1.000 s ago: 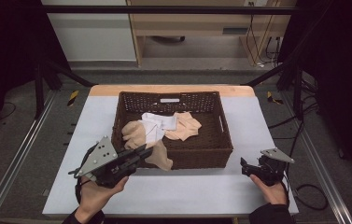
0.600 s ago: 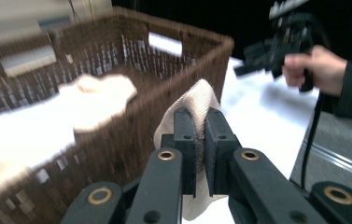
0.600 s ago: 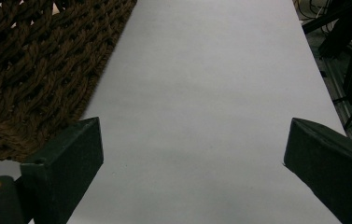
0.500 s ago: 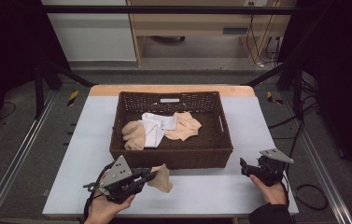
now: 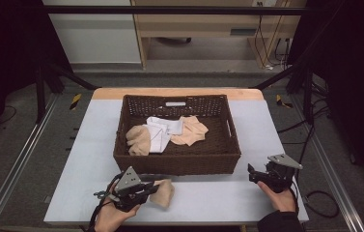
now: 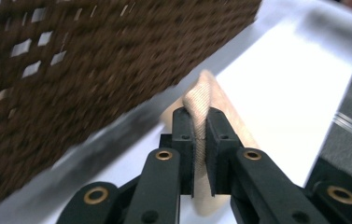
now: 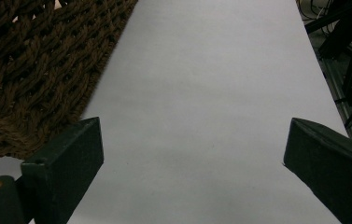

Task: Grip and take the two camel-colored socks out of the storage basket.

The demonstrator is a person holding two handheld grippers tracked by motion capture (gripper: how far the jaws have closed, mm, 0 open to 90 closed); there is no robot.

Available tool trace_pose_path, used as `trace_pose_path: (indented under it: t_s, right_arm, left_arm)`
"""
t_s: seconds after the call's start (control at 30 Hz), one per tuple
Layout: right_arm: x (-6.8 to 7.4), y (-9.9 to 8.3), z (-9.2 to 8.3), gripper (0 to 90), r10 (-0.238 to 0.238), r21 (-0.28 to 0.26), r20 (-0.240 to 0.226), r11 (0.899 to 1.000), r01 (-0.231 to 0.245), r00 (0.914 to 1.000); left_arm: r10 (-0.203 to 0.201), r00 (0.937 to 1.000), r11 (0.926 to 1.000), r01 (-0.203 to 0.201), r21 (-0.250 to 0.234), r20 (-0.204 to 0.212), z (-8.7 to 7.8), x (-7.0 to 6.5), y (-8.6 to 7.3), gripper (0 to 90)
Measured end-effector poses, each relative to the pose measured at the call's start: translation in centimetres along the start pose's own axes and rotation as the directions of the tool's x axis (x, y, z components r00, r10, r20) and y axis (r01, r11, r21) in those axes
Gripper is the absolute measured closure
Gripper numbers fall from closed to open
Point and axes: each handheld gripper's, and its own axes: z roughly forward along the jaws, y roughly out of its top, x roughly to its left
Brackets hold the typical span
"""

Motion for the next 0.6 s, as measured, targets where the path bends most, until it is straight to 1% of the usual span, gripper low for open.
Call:
trace_pose_path:
  t_s: [0.07,0.13,0.2,0.3,0.37,0.4,0.43,0.47,0.53,0.57,0.6]
  right_arm:
    - [0.0,0.0,0.0,5.1,0.000,0.002,0.001,1.000,0.000,1.0000]
    - [0.0,0.0,0.0,5.1,0.001,0.004,0.003,1.000,-0.001,1.0000]
    - [0.0,0.0,0.0,5.1,0.001,0.004,0.003,1.000,-0.001,1.0000]
    - [0.0,0.0,0.0,5.1,-0.003,0.003,0.002,1.000,0.003,1.0000]
    - [0.0,0.0,0.0,5.1,-0.002,0.004,0.001,1.000,0.002,1.0000]
    - [0.0,0.0,0.0,5.1,-0.005,0.001,0.003,1.000,0.005,1.0000]
    - [0.0,0.0,0.0,5.1,-0.005,0.001,0.003,1.000,0.005,1.0000]
    - [-0.1,0.0,0.0,5.1,-0.005,-0.001,0.004,1.000,0.005,1.0000]
    - [-0.1,0.0,0.0,5.1,-0.003,0.000,0.004,1.000,0.003,1.0000]
    - [-0.1,0.0,0.0,5.1,-0.003,0.000,0.004,1.000,0.003,1.0000]
    - [-0.1,0.0,0.0,5.1,-0.002,0.001,0.005,1.000,0.002,1.0000]
  left_arm:
    - [-0.011,0.9997,0.9997,0.011,0.023,-0.022,0.2,0.5,-0.4,80.5]
    - [-0.021,0.9987,0.9993,0.023,0.029,-0.047,0.2,0.9,-0.6,76.3]
    - [-0.041,0.9969,0.9984,0.043,0.037,-0.067,0.1,1.1,-0.7,71.3]
    - [-0.048,0.9933,0.9984,0.051,0.027,-0.105,-0.1,1.3,-0.7,65.0]
    - [-0.044,0.9905,0.9986,0.047,0.021,-0.130,-0.4,1.4,-0.5,60.2]
    - [-0.048,0.9891,0.9985,0.051,0.017,-0.139,-0.6,1.5,-0.5,58.8]
    - [-0.048,0.9891,0.9985,0.051,0.017,-0.139,-0.6,1.5,-0.5,57.2]
    - [-0.053,0.9868,0.9985,0.054,0.003,-0.153,-1.1,1.5,-0.2,56.1]
    - [-0.058,0.9851,0.9983,0.056,-0.015,-0.162,-1.6,1.6,0.0,55.0]
    - [-0.058,0.9851,0.9983,0.056,-0.015,-0.162,-1.6,1.6,0.0,54.6]
    - [-0.058,0.9834,0.9981,0.053,-0.032,-0.172,-2.2,1.6,0.4,54.5]
